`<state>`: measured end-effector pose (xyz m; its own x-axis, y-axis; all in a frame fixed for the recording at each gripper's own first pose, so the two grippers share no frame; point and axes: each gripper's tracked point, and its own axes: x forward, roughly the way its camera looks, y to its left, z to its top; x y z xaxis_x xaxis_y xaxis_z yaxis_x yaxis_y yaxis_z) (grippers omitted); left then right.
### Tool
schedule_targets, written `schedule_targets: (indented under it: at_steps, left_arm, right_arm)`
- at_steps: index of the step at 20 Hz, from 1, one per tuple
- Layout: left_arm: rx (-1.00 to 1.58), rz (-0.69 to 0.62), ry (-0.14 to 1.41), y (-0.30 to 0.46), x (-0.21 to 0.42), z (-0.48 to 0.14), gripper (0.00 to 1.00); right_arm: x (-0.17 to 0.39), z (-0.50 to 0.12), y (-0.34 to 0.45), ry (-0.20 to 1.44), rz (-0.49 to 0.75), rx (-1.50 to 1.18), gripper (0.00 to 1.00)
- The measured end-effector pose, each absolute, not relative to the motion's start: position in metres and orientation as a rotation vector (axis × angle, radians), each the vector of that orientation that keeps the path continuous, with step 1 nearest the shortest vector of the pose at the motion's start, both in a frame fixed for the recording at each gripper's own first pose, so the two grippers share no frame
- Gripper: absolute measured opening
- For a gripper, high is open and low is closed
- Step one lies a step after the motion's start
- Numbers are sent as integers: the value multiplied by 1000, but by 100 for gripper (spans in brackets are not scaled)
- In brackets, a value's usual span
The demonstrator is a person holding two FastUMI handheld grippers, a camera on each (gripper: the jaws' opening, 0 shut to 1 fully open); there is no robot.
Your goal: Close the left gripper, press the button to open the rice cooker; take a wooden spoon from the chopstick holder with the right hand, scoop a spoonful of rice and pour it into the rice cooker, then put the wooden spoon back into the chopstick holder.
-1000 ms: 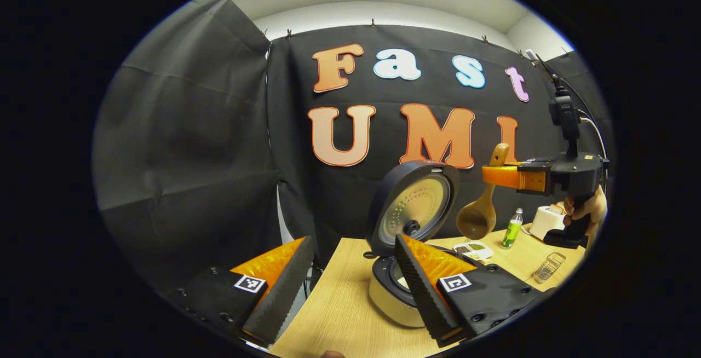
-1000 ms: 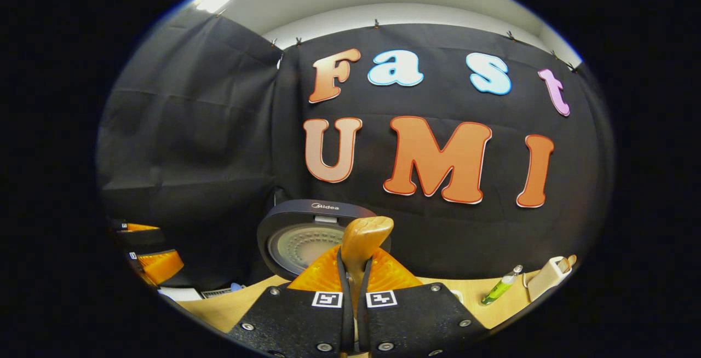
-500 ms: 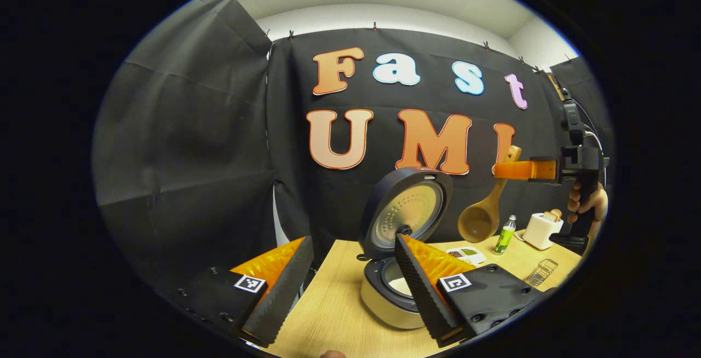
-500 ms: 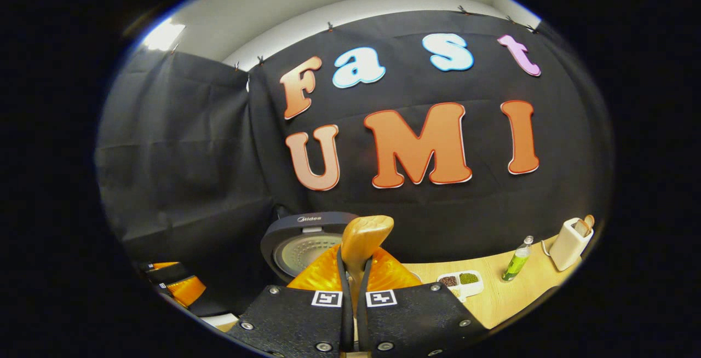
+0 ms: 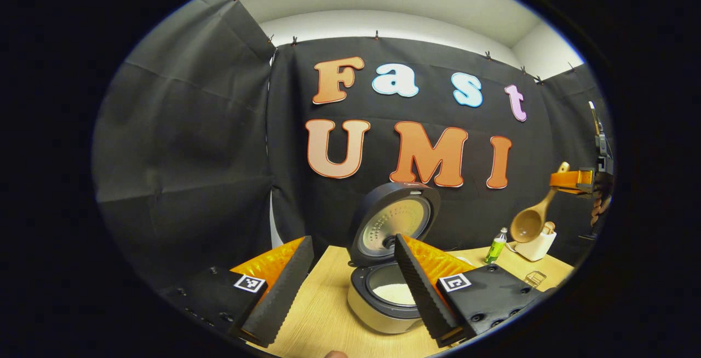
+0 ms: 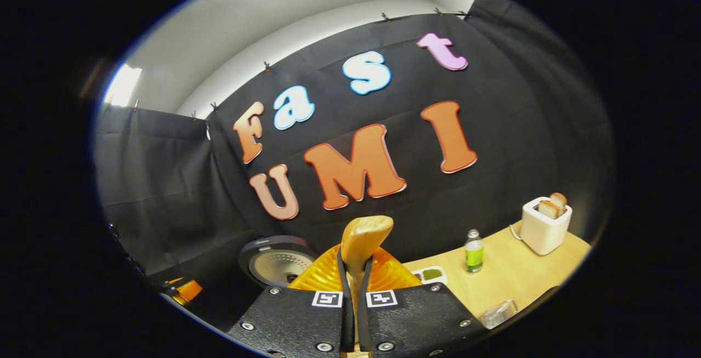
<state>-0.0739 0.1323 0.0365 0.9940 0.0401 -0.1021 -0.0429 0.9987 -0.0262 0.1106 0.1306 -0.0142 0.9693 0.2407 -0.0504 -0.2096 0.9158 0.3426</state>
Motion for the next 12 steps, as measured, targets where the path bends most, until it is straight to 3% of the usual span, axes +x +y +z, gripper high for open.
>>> schedule_targets:
  at_steps: [12]
  left_arm:
    - [21, 28, 95, 105, -86, 39, 99]
  right_arm:
    - [84, -110, -37, 159, -19, 391, 2]
